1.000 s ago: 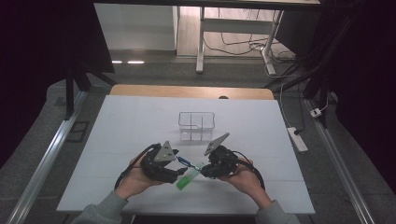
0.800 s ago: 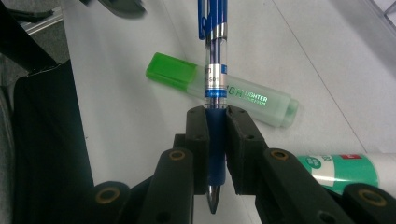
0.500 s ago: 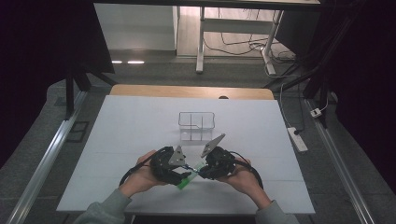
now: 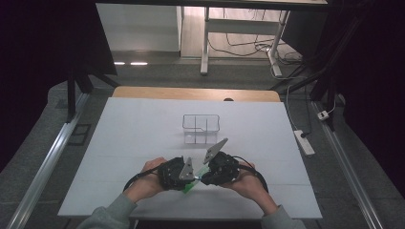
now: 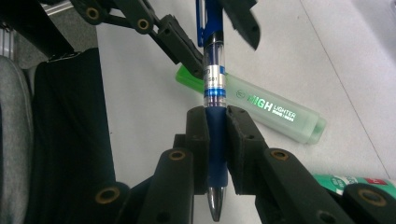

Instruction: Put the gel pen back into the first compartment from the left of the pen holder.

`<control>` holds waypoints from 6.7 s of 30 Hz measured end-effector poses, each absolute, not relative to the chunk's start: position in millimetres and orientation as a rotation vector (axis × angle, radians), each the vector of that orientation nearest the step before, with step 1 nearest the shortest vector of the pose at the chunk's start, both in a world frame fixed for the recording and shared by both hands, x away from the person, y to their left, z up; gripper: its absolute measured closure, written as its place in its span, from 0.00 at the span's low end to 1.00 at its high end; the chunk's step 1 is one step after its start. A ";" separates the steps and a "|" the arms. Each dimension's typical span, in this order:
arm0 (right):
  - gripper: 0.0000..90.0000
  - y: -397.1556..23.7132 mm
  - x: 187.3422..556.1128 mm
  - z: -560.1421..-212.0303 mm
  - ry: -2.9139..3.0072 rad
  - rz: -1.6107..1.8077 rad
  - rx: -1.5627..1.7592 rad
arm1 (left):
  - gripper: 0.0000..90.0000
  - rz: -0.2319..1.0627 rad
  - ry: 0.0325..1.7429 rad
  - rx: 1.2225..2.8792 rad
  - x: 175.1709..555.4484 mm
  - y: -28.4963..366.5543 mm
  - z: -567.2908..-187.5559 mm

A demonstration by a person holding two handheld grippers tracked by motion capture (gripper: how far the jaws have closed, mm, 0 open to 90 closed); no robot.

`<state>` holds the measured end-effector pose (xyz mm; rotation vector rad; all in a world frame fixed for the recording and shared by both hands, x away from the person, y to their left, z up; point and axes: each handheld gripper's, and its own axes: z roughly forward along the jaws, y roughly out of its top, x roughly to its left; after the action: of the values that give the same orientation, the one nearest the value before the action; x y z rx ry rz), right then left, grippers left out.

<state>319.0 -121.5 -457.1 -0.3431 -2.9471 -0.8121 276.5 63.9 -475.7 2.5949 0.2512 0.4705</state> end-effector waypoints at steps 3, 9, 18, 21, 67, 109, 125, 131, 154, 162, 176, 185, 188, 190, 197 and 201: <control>0.88 -122.8 318.6 -455.7 -2.937 -0.829 -0.355 | 0.76 0.457 0.205 2.618 276.0 65.1 -475.6; 0.84 -124.4 318.5 -453.9 -2.925 -0.884 -0.344 | 0.83 0.385 0.189 2.607 275.4 66.9 -476.5; 0.63 -140.5 322.5 -441.4 -2.906 -1.173 -0.532 | 0.85 0.401 0.286 2.531 281.7 80.0 -472.2; 0.54 -147.2 323.7 -438.4 -2.907 -1.270 -0.594 | 0.85 0.405 0.320 2.515 284.6 84.5 -472.1; 0.50 -157.3 325.7 -448.0 -2.733 -1.618 -0.831 | 0.85 0.352 0.533 2.171 290.2 95.9 -475.3; 0.89 -165.5 314.0 -433.0 -2.683 -1.832 -0.627 | 0.49 0.368 0.679 2.131 294.1 103.2 -479.3; 0.89 -177.7 315.2 -425.3 -2.702 -1.900 -0.671 | 0.41 0.363 0.789 2.132 279.3 147.4 -488.2; 0.89 -180.7 316.5 -422.9 -2.705 -1.912 -0.680 | 0.40 0.375 0.824 2.124 271.9 161.4 -491.5; 0.89 -183.6 321.5 -417.6 -2.692 -1.942 -0.693 | 0.39 0.387 0.966 2.047 250.1 211.5 -505.7; 0.89 -185.2 320.9 -412.4 -2.698 -1.969 -0.736 | 0.38 0.388 0.978 2.064 250.3 213.8 -509.1; 0.89 -184.4 325.3 -408.8 -2.672 -1.983 -0.741 | 0.37 0.391 1.013 2.046 248.0 226.8 -511.1; 0.89 -180.5 329.0 -399.0 -2.661 -2.013 -0.745 | 0.37 0.381 1.010 2.034 248.0 230.3 -511.3; 0.89 -178.1 331.5 -394.5 -2.668 -2.015 -0.747 | 0.37 0.377 1.009 2.033 248.4 230.3 -511.3; 0.89 -176.6 333.4 -391.4 -2.680 -2.012 -0.744 | 0.36 0.374 1.009 2.032 248.4 229.9 -511.2; 0.89 -174.7 343.4 -384.7 -2.685 -2.018 -0.771 | 0.36 0.379 1.012 2.030 248.5 230.5 -511.0; 0.89 -173.0 351.4 -382.1 -2.691 -2.014 -0.789 | 0.36 0.379 1.019 2.025 248.7 231.2 -511.0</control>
<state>351.4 -173.0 -382.1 -0.7893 -2.6909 -2.0143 248.7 231.2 -511.0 2.0248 1.0194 0.3790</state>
